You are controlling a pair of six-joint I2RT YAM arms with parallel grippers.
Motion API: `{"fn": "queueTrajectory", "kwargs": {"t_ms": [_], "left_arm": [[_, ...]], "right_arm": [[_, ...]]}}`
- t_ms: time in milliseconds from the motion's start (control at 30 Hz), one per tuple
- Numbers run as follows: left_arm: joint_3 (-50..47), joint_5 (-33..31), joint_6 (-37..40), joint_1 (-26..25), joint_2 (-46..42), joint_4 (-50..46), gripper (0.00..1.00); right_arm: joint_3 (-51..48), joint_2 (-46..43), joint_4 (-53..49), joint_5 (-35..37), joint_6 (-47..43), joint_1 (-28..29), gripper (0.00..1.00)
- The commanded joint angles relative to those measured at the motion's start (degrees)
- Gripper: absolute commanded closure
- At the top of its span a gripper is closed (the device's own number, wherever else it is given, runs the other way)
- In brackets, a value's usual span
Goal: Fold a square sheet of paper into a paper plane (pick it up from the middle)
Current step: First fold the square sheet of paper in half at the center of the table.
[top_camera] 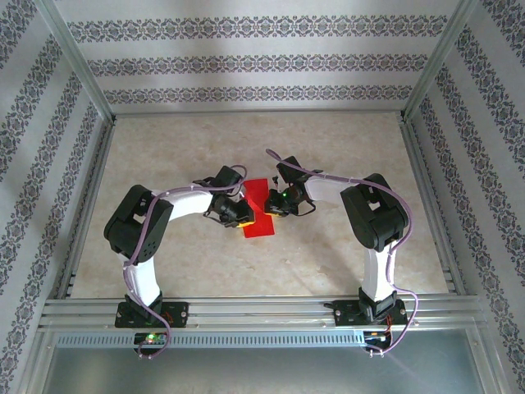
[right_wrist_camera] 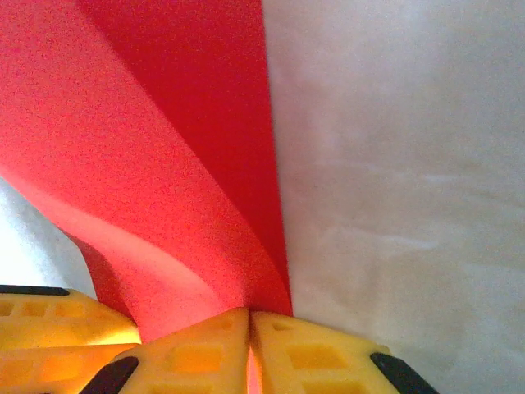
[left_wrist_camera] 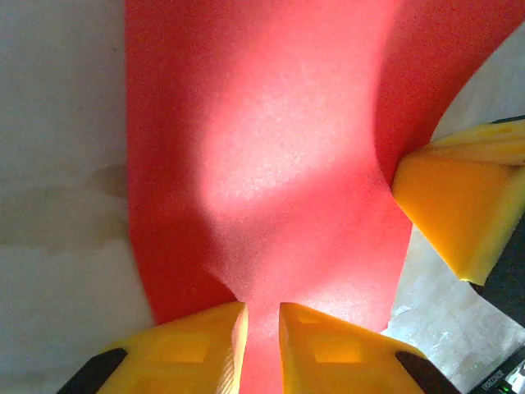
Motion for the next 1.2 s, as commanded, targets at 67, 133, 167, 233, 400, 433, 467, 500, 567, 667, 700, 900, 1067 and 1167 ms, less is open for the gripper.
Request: {"fn": "queueTrajectory", "kwargs": {"t_ms": [67, 133, 167, 233, 400, 433, 467, 500, 567, 667, 700, 900, 1067, 1167], "left_arm": [[-5.66, 1.01, -0.08, 1.54, -0.15, 2.57, 0.80], [-7.96, 1.64, 0.76, 2.52, -1.11, 3.06, 0.80], [-9.14, 1.83, 1.48, 3.15, -1.86, 2.75, 0.80], [-11.19, 1.36, 3.21, 4.76, -3.80, 0.73, 0.80], [-9.91, 0.14, 5.18, 6.61, -9.95, -5.48, 0.80], [-8.34, 0.90, 4.18, 6.47, -10.95, -5.89, 0.80], [-7.12, 1.42, 2.84, 6.30, -11.65, -5.43, 0.80], [-5.62, 1.75, 1.08, 5.74, -12.07, -4.78, 0.80], [-2.75, 2.48, -0.72, 4.15, -11.57, -3.19, 0.80], [1.02, 1.87, -3.10, 1.88, -8.78, -1.52, 0.81], [1.51, 1.82, -3.88, 1.34, -7.38, -0.78, 0.81], [1.22, 3.06, -6.49, -0.83, -1.83, 1.92, 0.82], [-2.98, 2.74, -10.30, -1.72, -0.92, 5.23, 0.83], [-5.88, 1.14, -10.89, -1.64, -1.83, 6.29, 0.83]], "right_arm": [[-4.16, 6.88, -9.89, 12.53, 0.46, 0.14, 0.85], [-3.99, 7.14, -10.19, 12.59, 0.49, 0.14, 0.85], [-3.84, 7.23, -10.34, 12.70, 0.49, 0.04, 0.85], [-3.83, 7.15, -10.50, 12.94, 0.49, 0.05, 0.85], [-3.76, 7.11, -10.59, 13.23, 0.40, 0.05, 0.85], [-3.58, 7.25, -10.59, 13.23, 0.33, 0.05, 0.85], [-3.59, 7.21, -10.59, 13.23, 0.31, 0.05, 0.85], [-3.44, 7.26, -10.59, 13.30, 0.31, 0.09, 0.85], [-3.39, 7.27, -10.76, 13.36, 0.31, 0.13, 0.85], [-3.44, 7.24, -11.12, 13.67, 0.31, 0.07, 0.85], [-3.42, 7.21, -11.21, 13.76, 0.31, 0.05, 0.85], [-3.58, 6.99, -11.36, 13.85, 0.66, 0.07, 0.85], [-3.29, 7.04, -11.43, 13.72, 0.51, 0.05, 0.85], [-3.26, 7.13, -11.47, 13.76, 0.47, 0.05, 0.85]]}}
